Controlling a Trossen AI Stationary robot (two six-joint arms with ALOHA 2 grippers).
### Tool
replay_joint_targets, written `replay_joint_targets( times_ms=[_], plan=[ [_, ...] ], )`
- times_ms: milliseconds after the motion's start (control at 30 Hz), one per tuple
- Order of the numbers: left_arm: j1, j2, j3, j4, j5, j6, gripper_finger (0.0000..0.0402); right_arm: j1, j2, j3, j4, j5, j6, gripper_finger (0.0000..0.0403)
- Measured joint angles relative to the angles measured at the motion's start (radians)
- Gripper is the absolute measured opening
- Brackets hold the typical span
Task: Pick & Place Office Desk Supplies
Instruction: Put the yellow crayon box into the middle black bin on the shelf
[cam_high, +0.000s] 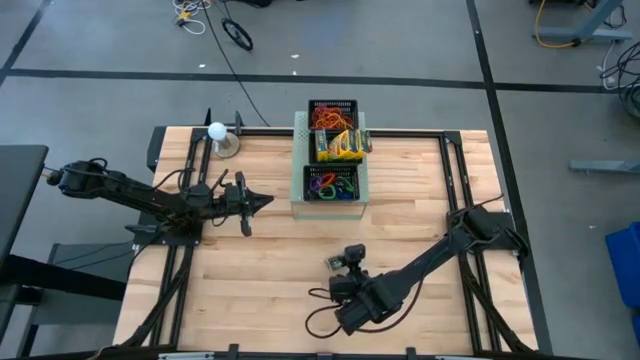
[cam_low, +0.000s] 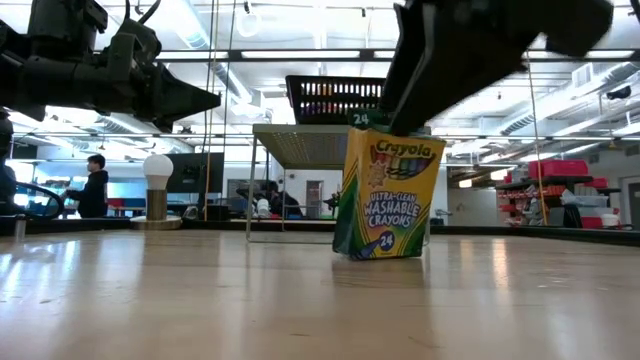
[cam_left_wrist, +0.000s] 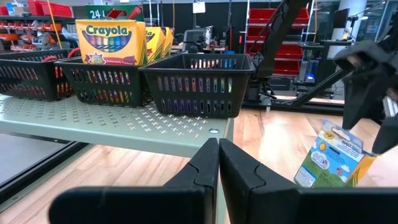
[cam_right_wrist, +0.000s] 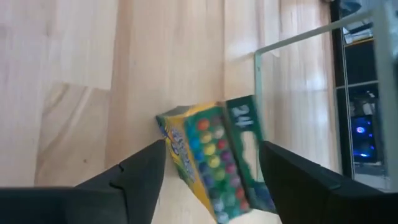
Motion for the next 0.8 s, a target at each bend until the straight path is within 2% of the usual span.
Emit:
replay_joint_targets(
  times_ms=[167,300,400,500,600,800],
  plan=[
    [0.000,0.000,0.000,0.000,0.000,0.000,0.0021,-0.014,-0.065,0.000,-0.013,-0.049,0.016,0.0268],
    [0.000,0.000,0.000,0.000,0.000,0.000,0.0021,-0.060,-0.137,0.001,-0.013,-0.181,-0.010,0.0268],
    [0.000,0.000,0.000,0.000,0.000,0.000,0.0021,-0.093,-0.142,0.002,-0.036,-0.295,-0.041,0.0268],
    [0.000,0.000,0.000,0.000,0.000,0.000,0.0021,-0.070,-0.137,-0.022,-0.037,-0.363,-0.018,0.0268],
    [0.000,0.000,0.000,0.000,0.000,0.000,0.0021,0.002,-0.135,-0.076,-0.007,-0.347,0.051,0.0268],
    [0.000,0.000,0.000,0.000,0.000,0.000,0.0021,0.139,-0.101,-0.210,0.170,-0.188,0.086,0.0254]
  ],
)
